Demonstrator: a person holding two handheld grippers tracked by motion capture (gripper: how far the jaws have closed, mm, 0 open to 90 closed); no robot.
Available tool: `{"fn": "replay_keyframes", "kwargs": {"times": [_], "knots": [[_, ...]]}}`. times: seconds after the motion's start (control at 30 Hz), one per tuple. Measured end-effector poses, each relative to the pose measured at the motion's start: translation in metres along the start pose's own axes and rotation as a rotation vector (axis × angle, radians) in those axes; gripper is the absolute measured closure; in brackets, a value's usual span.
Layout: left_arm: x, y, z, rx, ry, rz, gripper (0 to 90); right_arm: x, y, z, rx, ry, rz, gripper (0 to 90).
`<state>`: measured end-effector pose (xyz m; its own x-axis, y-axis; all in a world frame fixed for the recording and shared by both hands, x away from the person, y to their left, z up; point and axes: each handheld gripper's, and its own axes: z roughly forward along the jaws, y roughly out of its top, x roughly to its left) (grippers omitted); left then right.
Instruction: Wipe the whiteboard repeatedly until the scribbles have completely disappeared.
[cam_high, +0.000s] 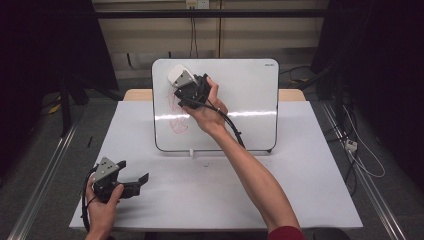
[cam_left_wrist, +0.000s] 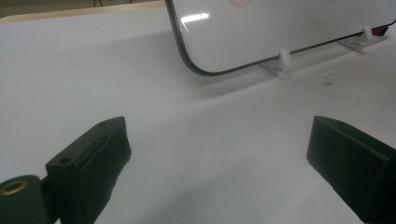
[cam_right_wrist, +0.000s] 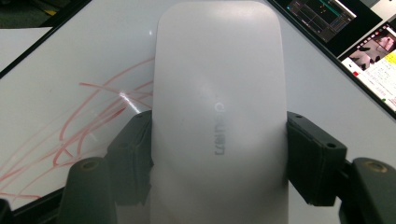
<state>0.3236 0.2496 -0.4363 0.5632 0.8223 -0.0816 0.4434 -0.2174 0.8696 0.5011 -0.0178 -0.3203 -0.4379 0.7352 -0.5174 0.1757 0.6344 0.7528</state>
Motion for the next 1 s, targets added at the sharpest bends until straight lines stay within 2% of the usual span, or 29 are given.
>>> {"fn": "replay_keyframes", "kwargs": {"times": [0.23,0.47,0.5,0.77,0.8,1.0], "knots": [[0.000,0.000,0.002,0.008,-0.004,-0.001,5.8,0.015,-0.002,0.001,0.008,0.017,-0.024,31.3],[0.000,0.000,0.000,0.008,0.002,0.000,5.8,0.024,-0.009,-0.002,0.004,0.035,-0.053,31.3],[-0.001,0.000,0.001,0.010,0.001,0.001,5.8,0.027,-0.011,-0.002,0.001,0.037,-0.044,31.3],[-0.002,0.000,0.001,0.007,0.002,0.008,5.8,0.043,-0.023,-0.007,0.012,0.084,-0.090,31.3],[-0.003,0.000,0.001,0.008,0.000,0.009,5.8,0.045,-0.025,-0.009,0.016,0.087,-0.107,31.3],[-0.002,0.000,0.002,0.012,0.002,0.009,5.8,0.052,-0.031,-0.012,0.008,0.087,-0.109,31.3]]}}
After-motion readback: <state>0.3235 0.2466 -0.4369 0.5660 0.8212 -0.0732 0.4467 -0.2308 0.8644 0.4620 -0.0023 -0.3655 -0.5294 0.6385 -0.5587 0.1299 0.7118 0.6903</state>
